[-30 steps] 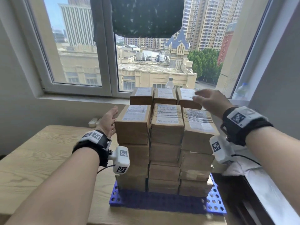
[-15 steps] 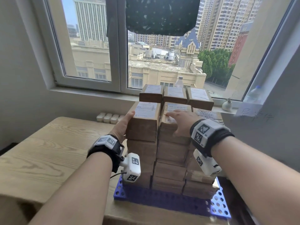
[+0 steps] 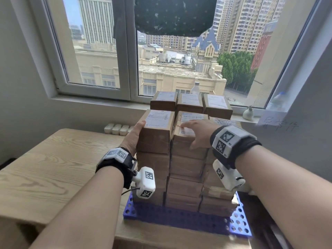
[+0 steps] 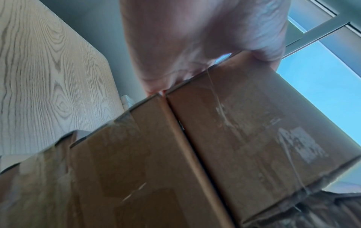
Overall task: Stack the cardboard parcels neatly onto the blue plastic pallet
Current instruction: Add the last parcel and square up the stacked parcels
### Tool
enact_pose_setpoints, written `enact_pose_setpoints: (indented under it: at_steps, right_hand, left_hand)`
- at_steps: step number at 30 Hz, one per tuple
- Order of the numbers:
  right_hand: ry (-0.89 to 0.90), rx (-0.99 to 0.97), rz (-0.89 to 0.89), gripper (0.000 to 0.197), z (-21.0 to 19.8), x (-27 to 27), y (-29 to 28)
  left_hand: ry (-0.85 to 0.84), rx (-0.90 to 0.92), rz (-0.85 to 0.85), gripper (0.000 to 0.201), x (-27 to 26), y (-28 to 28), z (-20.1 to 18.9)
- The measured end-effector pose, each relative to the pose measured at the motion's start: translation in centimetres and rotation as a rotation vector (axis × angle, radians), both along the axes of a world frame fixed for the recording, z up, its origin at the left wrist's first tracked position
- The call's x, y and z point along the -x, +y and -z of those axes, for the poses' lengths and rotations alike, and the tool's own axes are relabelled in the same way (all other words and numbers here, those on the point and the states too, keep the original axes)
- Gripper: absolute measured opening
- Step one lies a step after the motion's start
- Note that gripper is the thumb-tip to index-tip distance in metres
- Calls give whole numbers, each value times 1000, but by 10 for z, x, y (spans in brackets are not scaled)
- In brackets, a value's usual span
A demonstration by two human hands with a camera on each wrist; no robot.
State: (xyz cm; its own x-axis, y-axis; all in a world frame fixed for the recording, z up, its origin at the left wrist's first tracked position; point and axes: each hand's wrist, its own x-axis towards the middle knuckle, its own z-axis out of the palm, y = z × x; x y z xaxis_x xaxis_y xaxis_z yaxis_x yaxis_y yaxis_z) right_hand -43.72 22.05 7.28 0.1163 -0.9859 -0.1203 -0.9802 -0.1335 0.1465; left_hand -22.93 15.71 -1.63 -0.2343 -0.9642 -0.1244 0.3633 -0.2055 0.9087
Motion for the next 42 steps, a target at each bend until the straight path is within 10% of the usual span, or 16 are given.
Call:
enact_pose_setpoints:
  at_steps: [5,12,24,35,42]
  right_hand:
    - [-40,-9,16,82,-2,1,-1]
    - [-105,36,3,83,4,3,5]
    - [-301,93,15,78,6,10,9]
    - [-514,384,20,30,5,33,55]
    - [-599,368,84,10,23,44,90]
  left_hand:
    - [-103,29,7,34,-3,6,-2]
    - [-677,165,208,97,-26,0,40]
    - [-746,129,157,70,-22,-17,53]
    - [-934,-39,-193,78,-15,10,56]
    - [-755,-45,-318,30,10,53,44]
